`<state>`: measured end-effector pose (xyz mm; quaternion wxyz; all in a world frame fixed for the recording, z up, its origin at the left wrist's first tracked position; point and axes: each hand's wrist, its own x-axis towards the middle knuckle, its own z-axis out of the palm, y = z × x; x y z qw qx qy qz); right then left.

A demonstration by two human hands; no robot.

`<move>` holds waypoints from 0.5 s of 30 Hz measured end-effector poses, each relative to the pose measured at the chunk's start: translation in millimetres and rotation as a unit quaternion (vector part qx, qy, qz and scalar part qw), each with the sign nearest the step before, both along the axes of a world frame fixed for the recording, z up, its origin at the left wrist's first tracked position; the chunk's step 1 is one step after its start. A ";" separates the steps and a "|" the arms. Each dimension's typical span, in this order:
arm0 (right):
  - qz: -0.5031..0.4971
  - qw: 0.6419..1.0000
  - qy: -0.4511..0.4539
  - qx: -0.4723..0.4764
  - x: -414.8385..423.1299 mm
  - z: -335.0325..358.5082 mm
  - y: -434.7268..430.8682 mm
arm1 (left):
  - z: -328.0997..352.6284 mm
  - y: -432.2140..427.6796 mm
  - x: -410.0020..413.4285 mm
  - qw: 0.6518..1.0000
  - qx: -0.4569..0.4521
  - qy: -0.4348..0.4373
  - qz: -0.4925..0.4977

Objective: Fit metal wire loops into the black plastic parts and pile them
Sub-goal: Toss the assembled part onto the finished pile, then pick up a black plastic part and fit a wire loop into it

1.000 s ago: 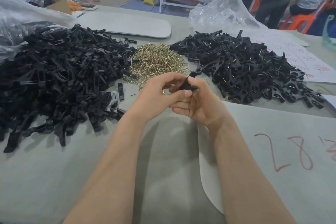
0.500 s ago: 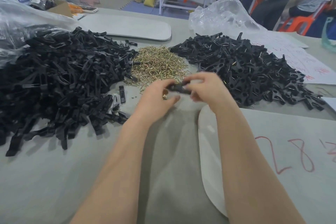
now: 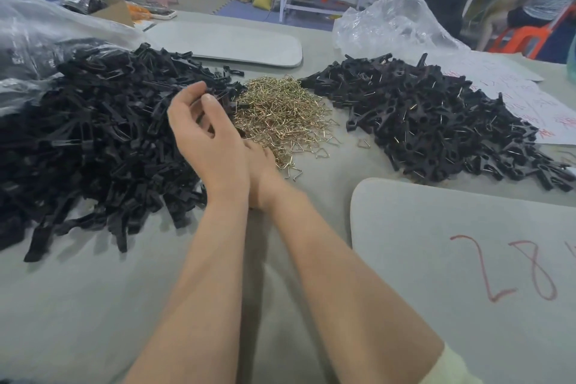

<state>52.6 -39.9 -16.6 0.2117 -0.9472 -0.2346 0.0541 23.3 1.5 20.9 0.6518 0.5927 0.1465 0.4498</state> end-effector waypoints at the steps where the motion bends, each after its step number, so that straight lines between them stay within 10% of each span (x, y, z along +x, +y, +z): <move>1: -0.001 0.999 0.011 -0.030 0.2 -1.8 6.3 | 0.6 1.9 -0.4 1.000 -0.007 -0.005 0.007; 15: -0.044 0.990 -0.124 0.046 -9.6 0.9 -4.6 | 1.6 3.2 -2.2 0.998 -0.061 -0.013 0.003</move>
